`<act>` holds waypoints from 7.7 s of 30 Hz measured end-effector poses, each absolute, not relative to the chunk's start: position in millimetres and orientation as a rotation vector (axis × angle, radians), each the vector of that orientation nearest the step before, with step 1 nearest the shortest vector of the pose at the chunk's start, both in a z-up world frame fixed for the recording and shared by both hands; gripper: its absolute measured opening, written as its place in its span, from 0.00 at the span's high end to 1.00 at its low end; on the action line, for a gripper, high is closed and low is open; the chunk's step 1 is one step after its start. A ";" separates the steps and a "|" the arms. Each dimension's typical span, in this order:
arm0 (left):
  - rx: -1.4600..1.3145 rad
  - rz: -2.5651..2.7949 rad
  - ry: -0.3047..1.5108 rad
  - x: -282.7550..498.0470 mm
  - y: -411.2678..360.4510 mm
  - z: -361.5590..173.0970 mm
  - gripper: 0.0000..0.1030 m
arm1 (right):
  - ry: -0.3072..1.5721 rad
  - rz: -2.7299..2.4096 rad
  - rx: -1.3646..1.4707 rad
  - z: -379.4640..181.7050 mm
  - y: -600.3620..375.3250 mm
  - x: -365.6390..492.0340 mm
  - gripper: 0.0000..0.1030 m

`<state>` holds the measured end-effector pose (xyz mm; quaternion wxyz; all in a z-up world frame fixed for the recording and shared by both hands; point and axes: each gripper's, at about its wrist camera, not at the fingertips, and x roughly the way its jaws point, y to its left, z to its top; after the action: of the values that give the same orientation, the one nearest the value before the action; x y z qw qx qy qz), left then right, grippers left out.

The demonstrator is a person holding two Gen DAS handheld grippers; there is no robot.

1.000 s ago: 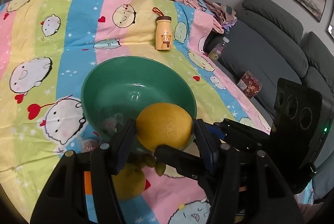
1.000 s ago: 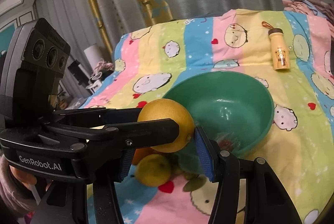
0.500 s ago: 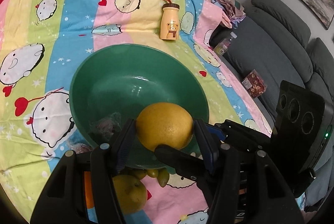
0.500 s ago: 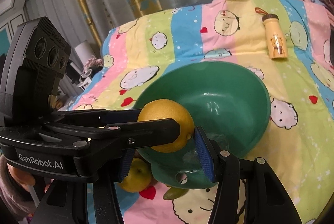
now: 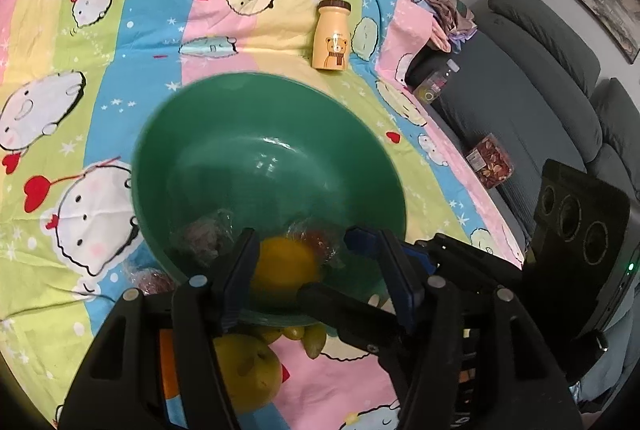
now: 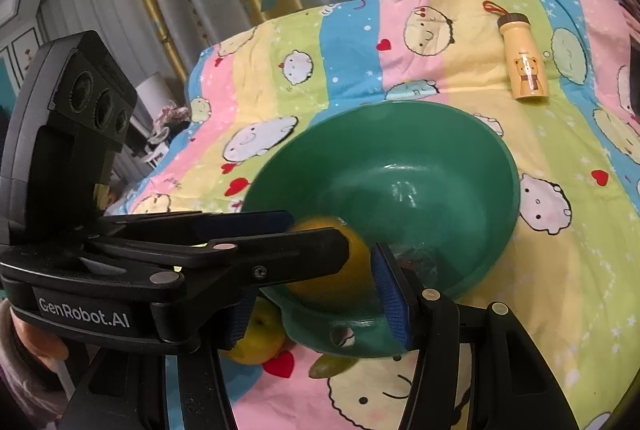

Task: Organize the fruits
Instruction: 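Lift the grapefruit with the right tool into the green bowl and release, then move the right tool to the green pear and close around it, then lift the held pear with the right tool toward the bowl, then lower the pear into the green bowl and open the right tool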

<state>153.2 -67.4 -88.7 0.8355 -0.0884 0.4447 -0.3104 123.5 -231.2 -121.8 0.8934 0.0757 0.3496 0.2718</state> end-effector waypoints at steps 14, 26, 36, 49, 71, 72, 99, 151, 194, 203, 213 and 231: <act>-0.297 -0.483 0.865 128.1 21.1 -79.0 0.16 | 0.716 0.486 0.226 -122.1 -270.8 97.4 0.37; -0.373 -0.368 0.928 87.4 70.2 -111.5 0.16 | 0.764 0.508 0.240 -134.1 -271.0 75.2 0.37; -0.428 -0.410 0.948 64.4 78.2 -118.9 0.16 | 0.812 0.588 0.190 -141.0 -245.5 63.3 0.37; -0.339 -0.492 0.959 53.3 52.3 -125.6 0.16 | 0.872 0.666 0.130 -153.9 -205.2 54.8 0.37; -0.325 -0.637 1.024 70.5 15.2 -144.4 0.16 | 0.932 0.708 0.109 -175.7 -187.1 65.4 0.37; -0.322 -0.642 1.029 72.1 12.9 -145.9 0.16 | 0.933 0.707 0.109 -176.2 -186.5 66.1 0.37; -0.334 -0.691 1.040 96.5 -3.0 -149.2 0.17 | 0.930 0.690 0.107 -179.9 -171.8 85.5 0.37; -0.300 -0.664 1.000 65.7 -3.6 -127.1 0.36 | 0.870 0.673 0.146 -163.6 -176.6 67.2 0.38; -0.223 -0.694 0.912 60.5 -42.0 -79.7 0.36 | 0.735 0.637 0.167 -118.6 -214.1 55.7 0.38; -0.234 -0.712 0.903 80.8 -49.2 -77.6 0.35 | 0.714 0.617 0.165 -114.8 -220.0 73.1 0.38; -0.243 -0.716 0.894 112.2 -50.9 -75.5 0.35 | 0.685 0.613 0.178 -111.2 -221.6 102.2 0.38; -0.316 -0.756 0.988 156.8 -55.6 -96.0 0.35 | 0.744 0.585 0.171 -126.4 -228.6 143.2 0.38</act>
<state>156.8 -55.6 -96.0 0.8011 -0.1475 0.4606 -0.3524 143.2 -228.6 -126.4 0.8865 0.0822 0.3579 0.2815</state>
